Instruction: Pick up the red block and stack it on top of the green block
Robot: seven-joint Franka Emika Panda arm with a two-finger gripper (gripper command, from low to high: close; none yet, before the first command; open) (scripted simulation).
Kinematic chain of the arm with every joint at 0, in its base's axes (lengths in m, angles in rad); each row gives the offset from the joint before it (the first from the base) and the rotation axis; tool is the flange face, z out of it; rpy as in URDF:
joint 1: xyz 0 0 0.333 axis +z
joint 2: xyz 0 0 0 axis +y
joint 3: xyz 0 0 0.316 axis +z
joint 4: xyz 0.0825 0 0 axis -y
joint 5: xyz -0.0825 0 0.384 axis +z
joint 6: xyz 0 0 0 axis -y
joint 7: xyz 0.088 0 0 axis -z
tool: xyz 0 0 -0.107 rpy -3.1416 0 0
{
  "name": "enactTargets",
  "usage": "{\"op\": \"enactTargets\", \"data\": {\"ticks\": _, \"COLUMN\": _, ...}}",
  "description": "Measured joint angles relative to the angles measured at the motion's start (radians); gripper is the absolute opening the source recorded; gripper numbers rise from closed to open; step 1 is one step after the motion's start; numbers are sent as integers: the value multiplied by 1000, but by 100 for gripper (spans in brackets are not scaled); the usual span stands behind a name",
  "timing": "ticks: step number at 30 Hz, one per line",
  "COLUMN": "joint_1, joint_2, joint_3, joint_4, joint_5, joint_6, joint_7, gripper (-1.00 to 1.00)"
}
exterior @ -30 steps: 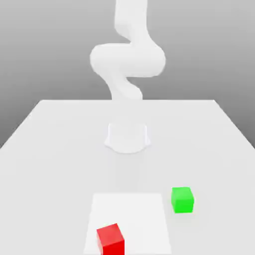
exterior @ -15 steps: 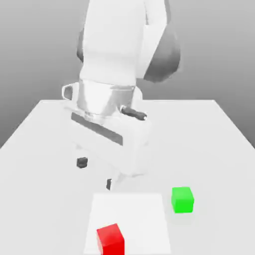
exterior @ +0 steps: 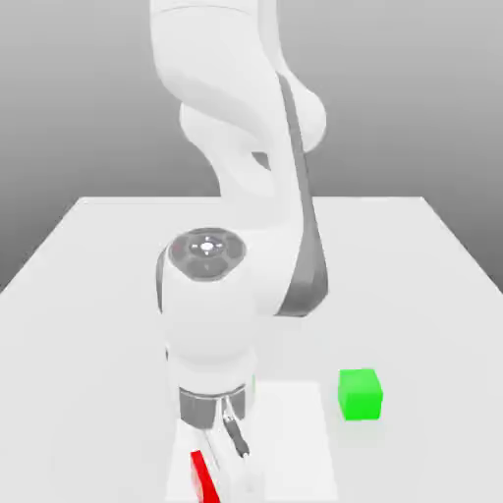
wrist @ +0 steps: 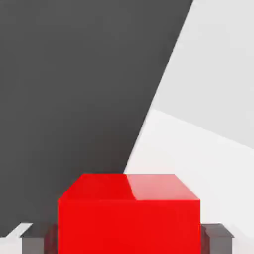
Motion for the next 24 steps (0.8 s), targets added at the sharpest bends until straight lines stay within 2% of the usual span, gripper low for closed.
{"op": "enactTargets", "data": {"ticks": 3, "joint_1": 0, "joint_2": -1, "joint_3": 1, "joint_4": 0, "joint_5": 2, "joint_6": 0, "joint_7": -1, "gripper": -100}}
{"op": "enactTargets", "data": {"ticks": 8, "joint_1": -28, "joint_2": -160, "joint_3": 54, "joint_4": -33, "joint_5": 75, "joint_6": -124, "joint_7": -41, "gripper": -100}}
{"op": "enactTargets", "data": {"ticks": 12, "joint_1": 36, "joint_2": -283, "joint_3": 132, "joint_4": -123, "joint_5": 165, "joint_6": -151, "joint_7": 66, "gripper": -100}}
{"op": "enactTargets", "data": {"ticks": 18, "joint_1": 213, "joint_2": -450, "joint_3": 218, "joint_4": -278, "joint_5": 275, "joint_6": -157, "joint_7": 275, "gripper": -100}}
{"op": "enactTargets", "data": {"ticks": 22, "joint_1": 265, "joint_2": -547, "joint_3": 274, "joint_4": -385, "joint_5": 322, "joint_6": -143, "joint_7": 430, "gripper": -100}}
{"op": "enactTargets", "data": {"ticks": 24, "joint_1": 264, "joint_2": -544, "joint_3": 290, "joint_4": -401, "joint_5": 308, "joint_6": -123, "joint_7": 473, "gripper": -100}}
